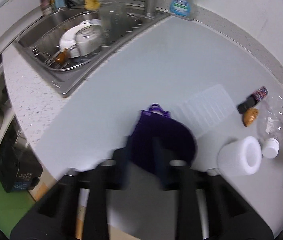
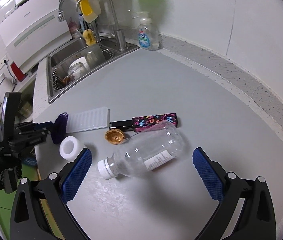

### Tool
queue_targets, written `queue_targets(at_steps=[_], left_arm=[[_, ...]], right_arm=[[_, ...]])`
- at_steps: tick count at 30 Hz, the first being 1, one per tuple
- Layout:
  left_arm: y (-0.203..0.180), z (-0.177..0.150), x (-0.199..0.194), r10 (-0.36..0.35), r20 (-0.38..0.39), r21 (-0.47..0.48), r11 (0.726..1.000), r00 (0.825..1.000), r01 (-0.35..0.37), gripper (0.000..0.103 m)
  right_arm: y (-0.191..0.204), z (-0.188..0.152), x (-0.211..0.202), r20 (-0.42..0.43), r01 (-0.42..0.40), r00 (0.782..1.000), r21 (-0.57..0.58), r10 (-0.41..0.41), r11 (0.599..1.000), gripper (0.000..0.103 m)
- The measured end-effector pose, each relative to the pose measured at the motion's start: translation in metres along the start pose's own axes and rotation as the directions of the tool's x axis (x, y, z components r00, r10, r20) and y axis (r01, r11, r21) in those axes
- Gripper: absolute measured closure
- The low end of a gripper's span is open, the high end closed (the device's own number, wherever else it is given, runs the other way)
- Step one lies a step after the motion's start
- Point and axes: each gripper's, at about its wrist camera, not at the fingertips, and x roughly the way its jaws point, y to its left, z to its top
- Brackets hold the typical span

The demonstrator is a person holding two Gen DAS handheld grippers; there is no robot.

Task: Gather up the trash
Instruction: 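Grasp the purple pouch with the left tool while the right tool grasps the white foam ring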

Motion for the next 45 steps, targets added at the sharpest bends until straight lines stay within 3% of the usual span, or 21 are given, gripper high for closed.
queue_targets(at_steps=[4, 18, 34, 35, 37, 38, 39, 45], left_arm=[[0.005, 0.001, -0.003, -0.015, 0.001, -0.004, 1.000, 1.000, 0.015, 0.099], [0.012, 0.000, -0.053, -0.031, 0.076, -0.035, 0.999, 0.997, 0.034, 0.100], [0.059, -0.036, -0.094, 0.018, 0.094, -0.118, 0.993, 0.995, -0.007, 0.100], [0.062, -0.038, -0.095, 0.020, 0.094, -0.123, 0.992, 0.995, -0.008, 0.100], [0.067, -0.043, -0.097, 0.025, 0.093, -0.132, 0.991, 0.995, -0.012, 0.100], [0.070, -0.045, -0.099, 0.027, 0.092, -0.137, 0.990, 0.995, -0.015, 0.100], [0.073, -0.048, -0.099, 0.029, 0.090, -0.143, 0.990, 0.996, -0.016, 0.100], [0.083, -0.061, -0.103, 0.031, 0.088, -0.164, 0.986, 0.996, -0.017, 0.100]], right_arm=[[0.006, 0.000, 0.005, -0.007, -0.009, 1.000, -0.011, 0.008, 1.000, 0.006], [0.045, 0.007, 0.012, -0.008, -0.062, 0.998, -0.069, 0.062, 0.996, 0.006], [0.121, 0.001, 0.073, -0.161, -0.140, 0.981, -0.221, 0.105, 0.965, 0.007], [0.124, 0.001, 0.076, -0.166, -0.137, 0.981, -0.229, 0.100, 0.964, 0.008], [0.128, 0.000, 0.083, -0.187, -0.128, 0.979, -0.241, 0.084, 0.962, 0.035], [0.130, -0.001, 0.087, -0.199, -0.116, 0.978, -0.249, 0.067, 0.961, 0.043], [0.130, -0.002, 0.091, -0.210, -0.108, 0.976, -0.254, 0.054, 0.961, 0.059], [0.133, -0.003, 0.082, -0.192, -0.105, 0.980, -0.252, 0.057, 0.962, 0.062]])
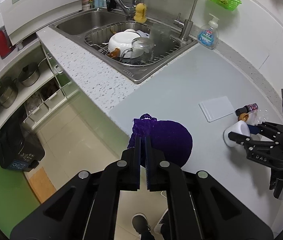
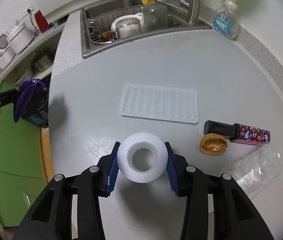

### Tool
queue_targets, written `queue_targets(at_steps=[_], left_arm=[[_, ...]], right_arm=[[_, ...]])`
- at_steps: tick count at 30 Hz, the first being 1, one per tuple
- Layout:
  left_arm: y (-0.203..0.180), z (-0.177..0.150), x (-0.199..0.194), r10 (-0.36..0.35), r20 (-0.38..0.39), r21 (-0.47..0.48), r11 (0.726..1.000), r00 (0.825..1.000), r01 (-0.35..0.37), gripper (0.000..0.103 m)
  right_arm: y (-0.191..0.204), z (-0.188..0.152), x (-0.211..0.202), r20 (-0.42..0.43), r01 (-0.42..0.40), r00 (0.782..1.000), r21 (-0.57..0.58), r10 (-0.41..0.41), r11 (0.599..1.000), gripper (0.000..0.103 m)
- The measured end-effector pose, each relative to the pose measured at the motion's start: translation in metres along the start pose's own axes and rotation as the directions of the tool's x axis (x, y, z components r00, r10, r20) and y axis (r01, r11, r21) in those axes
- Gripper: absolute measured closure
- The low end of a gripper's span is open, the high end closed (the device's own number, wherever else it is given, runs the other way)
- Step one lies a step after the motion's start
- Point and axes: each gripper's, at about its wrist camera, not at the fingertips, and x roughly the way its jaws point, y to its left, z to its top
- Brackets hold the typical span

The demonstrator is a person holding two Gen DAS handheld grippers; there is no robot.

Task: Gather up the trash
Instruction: 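Grasp the purple pouch with the left tool while the right tool grasps the white foam ring, then carry the pouch and foam ring over the pink wastebasket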

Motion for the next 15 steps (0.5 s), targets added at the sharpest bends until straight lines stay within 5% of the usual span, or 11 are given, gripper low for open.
queue_targets(at_steps=[15], left_arm=[[0.047, -0.054, -0.030, 0.038, 0.000, -0.079, 0.996, 0.999, -0.038, 0.100]], right_arm=[[0.078, 0.009, -0.042, 0.088, -0.072, 0.993, -0.124, 0.084, 0.990, 0.062]])
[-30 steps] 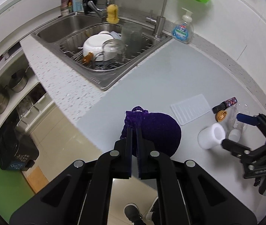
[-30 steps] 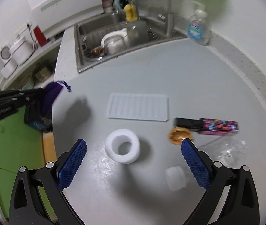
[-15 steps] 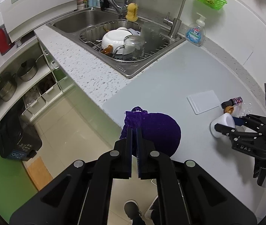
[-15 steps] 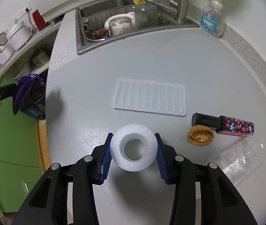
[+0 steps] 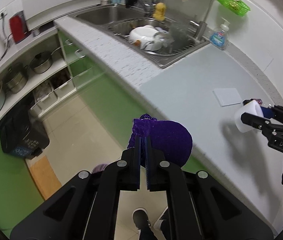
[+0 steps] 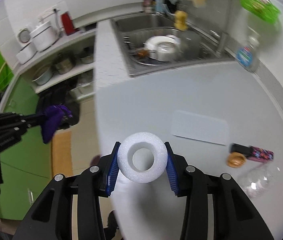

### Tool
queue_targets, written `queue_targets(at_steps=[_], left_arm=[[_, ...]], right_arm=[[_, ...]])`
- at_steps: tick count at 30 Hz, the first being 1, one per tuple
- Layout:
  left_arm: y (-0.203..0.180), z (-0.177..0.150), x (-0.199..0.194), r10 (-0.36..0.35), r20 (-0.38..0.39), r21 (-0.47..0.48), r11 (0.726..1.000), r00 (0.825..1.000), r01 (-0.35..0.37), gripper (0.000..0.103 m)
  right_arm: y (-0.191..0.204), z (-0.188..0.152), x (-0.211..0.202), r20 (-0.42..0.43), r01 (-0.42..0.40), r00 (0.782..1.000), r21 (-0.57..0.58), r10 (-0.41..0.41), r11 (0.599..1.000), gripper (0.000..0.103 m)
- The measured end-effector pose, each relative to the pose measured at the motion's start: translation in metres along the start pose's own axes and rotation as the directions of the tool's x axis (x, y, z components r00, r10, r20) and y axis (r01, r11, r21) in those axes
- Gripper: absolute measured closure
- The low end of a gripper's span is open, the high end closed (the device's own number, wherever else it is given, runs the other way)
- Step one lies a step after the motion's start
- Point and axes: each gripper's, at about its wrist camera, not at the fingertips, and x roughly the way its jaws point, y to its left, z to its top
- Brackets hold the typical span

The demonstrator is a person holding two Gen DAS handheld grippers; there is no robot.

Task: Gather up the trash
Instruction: 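Carry the pouch and foam ring over the pink wastebasket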

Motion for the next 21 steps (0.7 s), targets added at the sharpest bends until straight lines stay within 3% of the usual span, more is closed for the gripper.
queue_targets(at_steps=[12, 21], left_arm=[[0.078, -0.069, -0.003, 0.065, -0.037, -0.139, 0.988, 0.997, -0.070, 0.100], [0.134, -0.131, 0.047, 0.100, -0.107, -0.226, 0.966, 0.989, -0.123, 0.100]], right_arm=[[0.105, -0.002, 0.045, -0.072, -0.149, 0.987, -0.135, 0.141, 0.980, 0.062], [0.171, -0.031, 0.144, -0.198, -0.252, 0.958, -0.223, 0.209, 0.942, 0.062]])
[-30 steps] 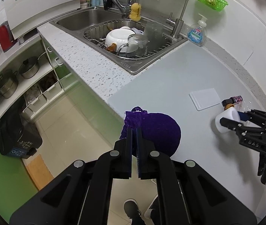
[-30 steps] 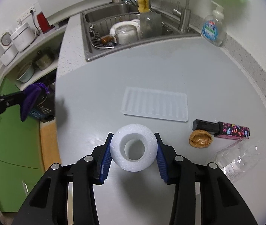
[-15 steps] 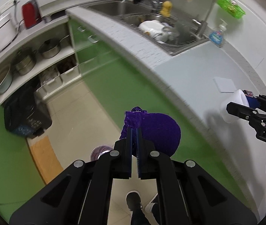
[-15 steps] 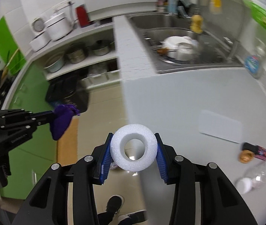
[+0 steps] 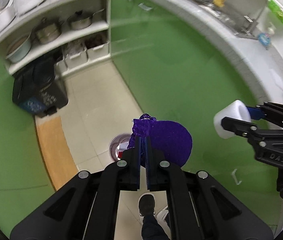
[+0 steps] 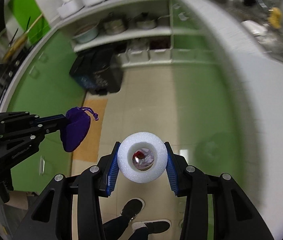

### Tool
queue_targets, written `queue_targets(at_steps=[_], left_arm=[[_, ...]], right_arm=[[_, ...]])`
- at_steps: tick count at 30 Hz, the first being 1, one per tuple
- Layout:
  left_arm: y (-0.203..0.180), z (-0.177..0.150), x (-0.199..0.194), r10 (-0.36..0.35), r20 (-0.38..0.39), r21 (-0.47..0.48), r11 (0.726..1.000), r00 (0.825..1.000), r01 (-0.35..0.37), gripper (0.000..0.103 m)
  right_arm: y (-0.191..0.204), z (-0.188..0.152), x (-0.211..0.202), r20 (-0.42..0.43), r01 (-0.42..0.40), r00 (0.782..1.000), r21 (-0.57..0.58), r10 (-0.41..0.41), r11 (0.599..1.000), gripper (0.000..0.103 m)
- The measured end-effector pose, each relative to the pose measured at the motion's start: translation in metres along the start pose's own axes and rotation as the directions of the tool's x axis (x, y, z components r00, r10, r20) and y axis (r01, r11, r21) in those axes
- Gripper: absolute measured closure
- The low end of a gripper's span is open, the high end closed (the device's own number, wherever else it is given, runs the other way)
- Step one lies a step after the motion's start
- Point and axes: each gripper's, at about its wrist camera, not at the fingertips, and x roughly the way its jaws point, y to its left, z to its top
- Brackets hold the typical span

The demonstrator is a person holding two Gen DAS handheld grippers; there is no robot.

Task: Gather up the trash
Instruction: 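Carry the pouch and foam ring over the pink wastebasket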

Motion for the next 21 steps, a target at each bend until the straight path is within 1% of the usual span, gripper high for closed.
queue_targets(at_steps=[4, 6, 7, 8, 12, 15, 16, 21], left_arm=[[0.033, -0.025, 0.040, 0.010, -0.027, -0.051, 0.999, 1.000, -0.012, 0.100], [0.052, -0.040, 0.069, 0.016, -0.045, -0.072, 0.997, 0.999, -0.019, 0.100], [0.057, -0.045, 0.079, 0.015, -0.051, -0.080, 0.997, 0.999, -0.019, 0.100], [0.065, -0.053, 0.094, 0.017, -0.062, -0.091, 0.996, 0.998, -0.022, 0.100], [0.091, -0.078, 0.144, 0.021, -0.092, -0.125, 0.992, 0.996, -0.032, 0.100], [0.109, -0.095, 0.179, 0.019, -0.108, -0.150, 0.988, 0.994, -0.036, 0.100], [0.113, -0.099, 0.187, 0.020, -0.111, -0.154, 0.987, 0.994, -0.037, 0.100], [0.133, -0.122, 0.231, 0.013, -0.125, -0.180, 0.983, 0.992, -0.036, 0.100]], right_arm=[[0.016, -0.004, 0.073, -0.056, -0.026, 0.998, -0.044, 0.024, 0.999, 0.062], [0.020, -0.007, 0.107, -0.081, -0.032, 0.996, -0.062, 0.027, 0.998, 0.062], [0.023, -0.010, 0.131, -0.098, -0.038, 0.995, -0.070, 0.031, 0.997, 0.062], [0.025, -0.012, 0.144, -0.108, -0.041, 0.994, -0.074, 0.033, 0.996, 0.062], [0.032, -0.026, 0.218, -0.163, -0.054, 0.986, -0.096, 0.038, 0.994, 0.062], [0.034, -0.037, 0.259, -0.189, -0.065, 0.981, -0.102, 0.045, 0.993, 0.062], [0.035, -0.041, 0.279, -0.200, -0.071, 0.979, -0.105, 0.049, 0.992, 0.062], [0.030, -0.056, 0.342, -0.224, -0.079, 0.973, -0.114, 0.052, 0.990, 0.062]])
